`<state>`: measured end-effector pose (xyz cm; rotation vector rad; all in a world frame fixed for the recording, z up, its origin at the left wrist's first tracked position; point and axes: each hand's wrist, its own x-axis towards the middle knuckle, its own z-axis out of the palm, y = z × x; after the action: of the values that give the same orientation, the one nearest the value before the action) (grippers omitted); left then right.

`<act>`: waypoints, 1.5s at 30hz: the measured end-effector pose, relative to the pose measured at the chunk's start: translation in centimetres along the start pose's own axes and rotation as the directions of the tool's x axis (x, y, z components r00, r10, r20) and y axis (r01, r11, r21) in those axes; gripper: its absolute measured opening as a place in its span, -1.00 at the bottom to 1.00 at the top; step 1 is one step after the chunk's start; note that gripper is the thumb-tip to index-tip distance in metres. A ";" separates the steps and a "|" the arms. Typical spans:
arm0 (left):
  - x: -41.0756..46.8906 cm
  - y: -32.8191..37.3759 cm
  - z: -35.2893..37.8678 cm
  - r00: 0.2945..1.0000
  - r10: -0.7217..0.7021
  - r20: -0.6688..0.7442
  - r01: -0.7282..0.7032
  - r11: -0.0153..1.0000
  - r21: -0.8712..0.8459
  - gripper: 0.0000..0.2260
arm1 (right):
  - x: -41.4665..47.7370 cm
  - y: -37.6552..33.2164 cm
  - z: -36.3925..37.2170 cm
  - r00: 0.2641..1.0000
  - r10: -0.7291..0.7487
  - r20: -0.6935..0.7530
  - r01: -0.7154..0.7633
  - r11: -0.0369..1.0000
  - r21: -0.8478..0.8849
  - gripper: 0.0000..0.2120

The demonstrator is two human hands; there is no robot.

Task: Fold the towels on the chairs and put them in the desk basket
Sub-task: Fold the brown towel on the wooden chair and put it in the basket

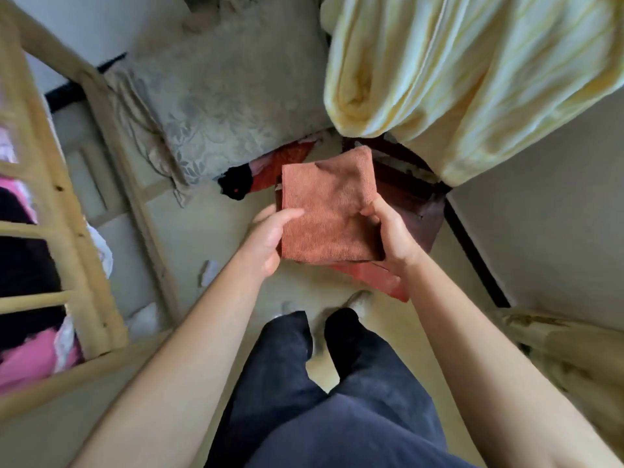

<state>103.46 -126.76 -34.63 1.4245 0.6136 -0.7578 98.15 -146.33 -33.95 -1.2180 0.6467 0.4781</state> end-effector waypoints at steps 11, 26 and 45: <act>-18.5 -1.3 -13.2 0.896 0.381 -0.227 -0.437 0.846 -0.307 -0.69 | -10.7 -3.0 16.1 0.939 -0.220 0.266 0.256 0.960 -0.110 -0.58; -60.9 -27.0 -48.0 0.261 0.499 -0.826 -0.759 0.635 0.144 -0.41 | -41.5 21.2 58.6 0.488 -0.025 0.873 0.563 0.773 -0.293 -0.39; -84.5 -51.6 -87.5 -0.196 -0.114 -0.974 -0.781 0.619 0.085 -0.53 | -63.1 55.7 106.4 -0.114 0.356 0.927 0.647 0.735 -0.202 -0.24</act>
<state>16.10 -31.20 -8.37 1.1308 1.2931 1.3374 36.63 -28.27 -7.89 -1.0946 -1.2792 1.3165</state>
